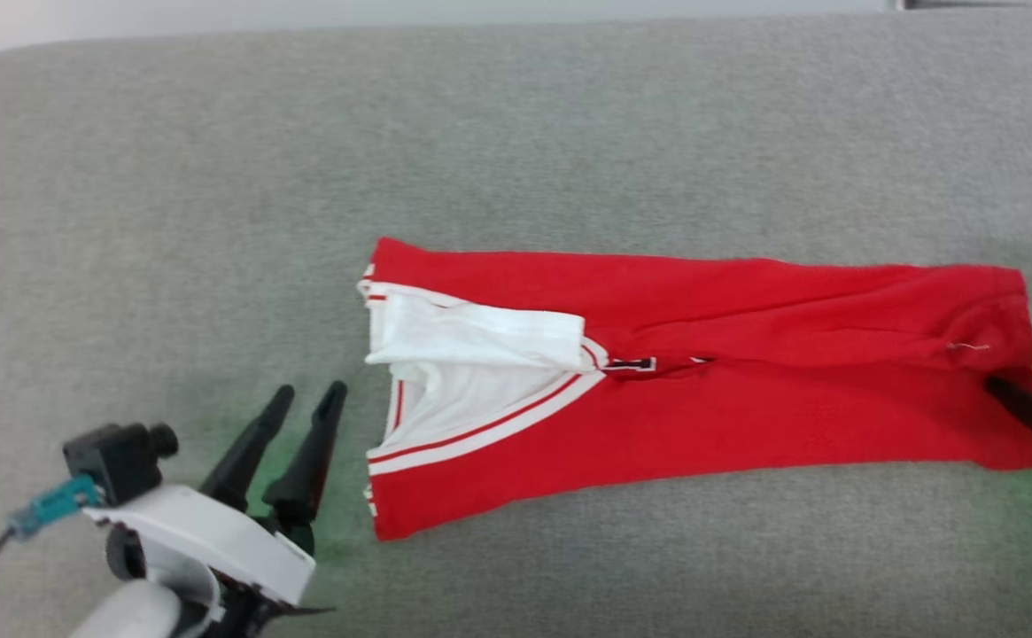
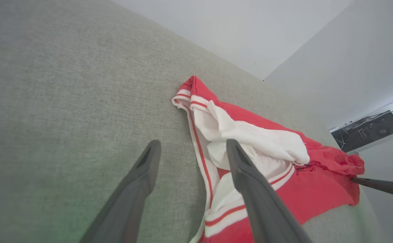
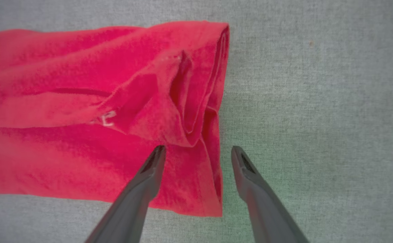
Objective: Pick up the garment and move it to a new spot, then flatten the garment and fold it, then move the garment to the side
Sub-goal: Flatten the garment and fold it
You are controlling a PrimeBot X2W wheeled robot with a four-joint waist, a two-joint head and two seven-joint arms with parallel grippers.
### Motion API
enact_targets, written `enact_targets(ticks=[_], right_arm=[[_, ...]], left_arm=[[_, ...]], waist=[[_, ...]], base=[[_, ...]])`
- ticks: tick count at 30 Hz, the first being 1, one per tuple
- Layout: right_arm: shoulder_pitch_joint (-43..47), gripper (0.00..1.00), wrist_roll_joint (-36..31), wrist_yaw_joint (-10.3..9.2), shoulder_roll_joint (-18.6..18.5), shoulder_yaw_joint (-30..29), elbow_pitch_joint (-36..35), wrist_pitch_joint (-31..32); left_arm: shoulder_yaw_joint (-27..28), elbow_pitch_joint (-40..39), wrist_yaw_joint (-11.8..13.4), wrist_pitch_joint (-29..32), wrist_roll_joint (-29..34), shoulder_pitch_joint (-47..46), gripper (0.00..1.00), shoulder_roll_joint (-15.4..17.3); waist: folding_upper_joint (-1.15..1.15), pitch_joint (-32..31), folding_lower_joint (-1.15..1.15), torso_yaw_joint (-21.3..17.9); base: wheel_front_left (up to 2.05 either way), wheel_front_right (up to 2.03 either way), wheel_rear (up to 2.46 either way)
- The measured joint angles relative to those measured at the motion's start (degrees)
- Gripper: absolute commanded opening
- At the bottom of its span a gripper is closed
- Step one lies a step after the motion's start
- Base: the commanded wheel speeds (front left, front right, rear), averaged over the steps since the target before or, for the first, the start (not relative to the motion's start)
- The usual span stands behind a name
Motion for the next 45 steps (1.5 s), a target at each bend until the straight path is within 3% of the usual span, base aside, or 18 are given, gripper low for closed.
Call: enact_targets(ticks=[14, 17, 23, 28, 34, 35, 36, 37, 45], right_arm=[[1.0, 1.00, -0.8, 0.00, 0.0, -5.8, 5.9, 3.8], [0.9, 1.00, -1.6, 0.00, 0.3, -6.5, 6.9, 4.1], [-0.1, 1.00, -2.5, 0.00, 0.9, -7.8, 8.1, 5.0], [-1.3, 1.00, -3.5, 0.00, 1.8, -9.2, 8.6, 5.3], [-2.1, 1.00, -5.3, 0.00, 3.0, -10.1, 8.6, 6.5], [-2.3, 0.66, -5.5, 0.00, 3.2, -10.3, 8.6, 6.5], [-2.4, 0.24, -5.7, 0.00, 3.3, -10.3, 8.7, 6.5], [-2.5, 0.00, -5.9, 0.00, 3.5, -10.3, 8.8, 6.8], [-3.2, 0.00, -6.6, 0.00, 4.5, -11.3, 8.8, 7.0]], left_arm=[[5.3, 2.1, 0.5, -2.2, 9.0, 7.3, 1.00, -9.1], [7.5, 2.2, 0.5, -2.2, 13.9, 8.1, 1.00, -10.7], [11.1, 3.0, 1.0, -2.2, 30.1, 9.2, 1.00, -13.6], [14.7, 1.9, -0.1, -2.2, 41.9, 10.3, 1.00, -17.1], [18.4, 2.5, -3.4, -2.2, 47.1, 11.8, 1.00, -20.9], [18.8, 2.8, -3.8, -2.2, 47.7, 11.8, 1.00, -21.4], [19.3, 3.1, -4.4, -2.2, 48.1, 11.8, 1.00, -21.9], [19.8, 3.1, -5.0, -2.2, 48.6, 11.8, 1.00, -22.3], [23.6, 3.8, -8.2, -2.2, 51.7, 11.7, 1.00, -25.4]], waist=[[0.00, -2.8, 0.00, 7.0], [0.00, -2.9, 0.00, 7.9], [0.00, -2.2, 0.00, 8.5], [0.00, -1.6, 0.00, 8.5], [0.00, -0.8, 0.00, 8.5], [0.00, -0.7, 0.00, 8.5], [0.00, -0.6, 0.00, 8.5], [0.00, -0.5, 0.00, 8.5], [0.00, 0.1, 0.00, 8.4]], base=[[0.00, 0.00, 0.00], [0.00, 0.00, 0.00], [0.00, 0.00, 0.00], [0.00, 0.00, 0.00], [0.00, 0.00, 0.00], [0.00, 0.00, 0.00], [0.00, 0.00, 0.00], [0.00, 0.00, 0.00], [0.00, 0.00, 0.00]])
